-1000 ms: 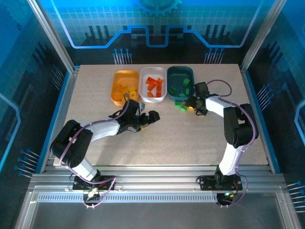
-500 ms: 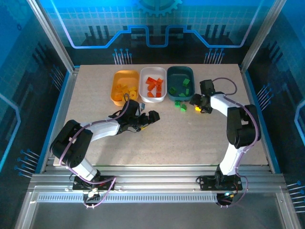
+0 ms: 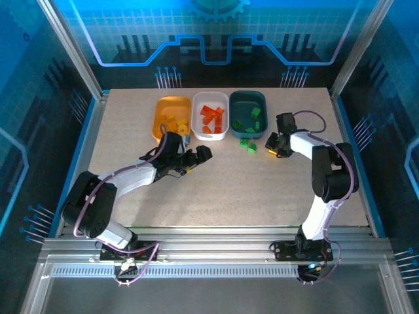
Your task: Sort the legos into containers by color
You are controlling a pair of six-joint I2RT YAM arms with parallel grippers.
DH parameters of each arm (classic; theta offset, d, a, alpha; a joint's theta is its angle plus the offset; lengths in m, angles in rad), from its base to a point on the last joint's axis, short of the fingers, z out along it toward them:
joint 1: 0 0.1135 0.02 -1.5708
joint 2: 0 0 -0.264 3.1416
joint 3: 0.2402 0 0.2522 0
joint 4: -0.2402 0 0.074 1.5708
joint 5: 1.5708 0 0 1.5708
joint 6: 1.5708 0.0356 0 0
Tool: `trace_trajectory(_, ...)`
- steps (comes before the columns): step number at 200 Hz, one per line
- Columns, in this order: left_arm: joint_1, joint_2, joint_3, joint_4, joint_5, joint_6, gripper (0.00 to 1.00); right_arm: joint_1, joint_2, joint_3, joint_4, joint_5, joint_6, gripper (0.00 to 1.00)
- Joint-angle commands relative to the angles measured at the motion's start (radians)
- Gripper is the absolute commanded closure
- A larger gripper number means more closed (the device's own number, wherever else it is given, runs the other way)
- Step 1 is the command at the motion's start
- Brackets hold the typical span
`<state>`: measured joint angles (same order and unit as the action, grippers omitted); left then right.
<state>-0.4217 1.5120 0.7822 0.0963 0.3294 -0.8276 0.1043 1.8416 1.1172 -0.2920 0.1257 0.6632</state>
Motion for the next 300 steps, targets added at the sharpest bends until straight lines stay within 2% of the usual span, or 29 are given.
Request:
trace_trajectory(1, 0.052, -0.058, -0.035, -0.031, -0.007, 0.010, 0.01, 0.019, -0.078, -0.019, 0.002, 0.013, -0.009, 0.67)
trace_trajectory(19, 0.129, -0.131, -0.089, -0.029, -0.036, -0.028, 0.01, 0.078, -0.140, -0.018, 0.000, 0.012, -0.007, 0.67)
trace_trajectory(39, 0.255, -0.212, -0.154, -0.057, -0.078, -0.099, 0.01, 0.231, -0.159, 0.042, 0.000, 0.033, -0.024, 0.67)
trace_trajectory(59, 0.372, -0.269, -0.221, -0.060, -0.079, -0.167, 0.01, 0.387, -0.077, 0.181, 0.002, 0.036, -0.057, 0.66)
trace_trajectory(82, 0.447, -0.303, -0.277, -0.061, -0.049, -0.216, 0.01, 0.483, 0.067, 0.375, 0.015, 0.013, -0.093, 0.66)
trace_trajectory(129, 0.468, -0.333, -0.303, -0.107, 0.090, -0.160, 0.01, 0.531, 0.393, 0.829, -0.031, -0.098, -0.172, 0.66)
trace_trajectory(158, 0.468, -0.398, -0.302, -0.194, 0.102, -0.084, 0.01, 0.538, 0.607, 1.127, -0.130, -0.121, -0.194, 0.66)
trace_trajectory(192, 0.468, -0.460, -0.305, -0.199, 0.113, -0.048, 0.01, 0.550, 0.778, 1.412, -0.269, -0.137, -0.204, 0.65)
trace_trajectory(203, 0.466, -0.465, -0.307, -0.181, 0.123, -0.045, 0.01, 0.557, 0.811, 1.482, -0.311, -0.133, -0.220, 0.59)
trace_trajectory(210, 0.466, -0.465, -0.308, -0.164, 0.136, -0.047, 0.01, 0.559, 0.819, 1.509, -0.330, -0.127, -0.224, 0.44)
trace_trajectory(218, 0.465, -0.461, -0.309, -0.142, 0.152, -0.050, 0.01, 0.562, 0.812, 1.515, -0.341, -0.120, -0.232, 0.33)
trace_trajectory(240, 0.443, -0.446, -0.301, -0.112, 0.166, -0.045, 0.01, 0.570, 0.720, 1.434, -0.326, -0.067, -0.256, 0.20)
trace_trajectory(265, 0.387, -0.425, -0.286, -0.102, 0.141, -0.031, 0.01, 0.571, 0.537, 1.200, -0.238, -0.009, -0.268, 0.19)
trace_trajectory(300, 0.268, -0.361, -0.268, -0.052, 0.082, -0.034, 0.01, 0.538, 0.207, 0.704, -0.064, 0.095, -0.226, 0.19)
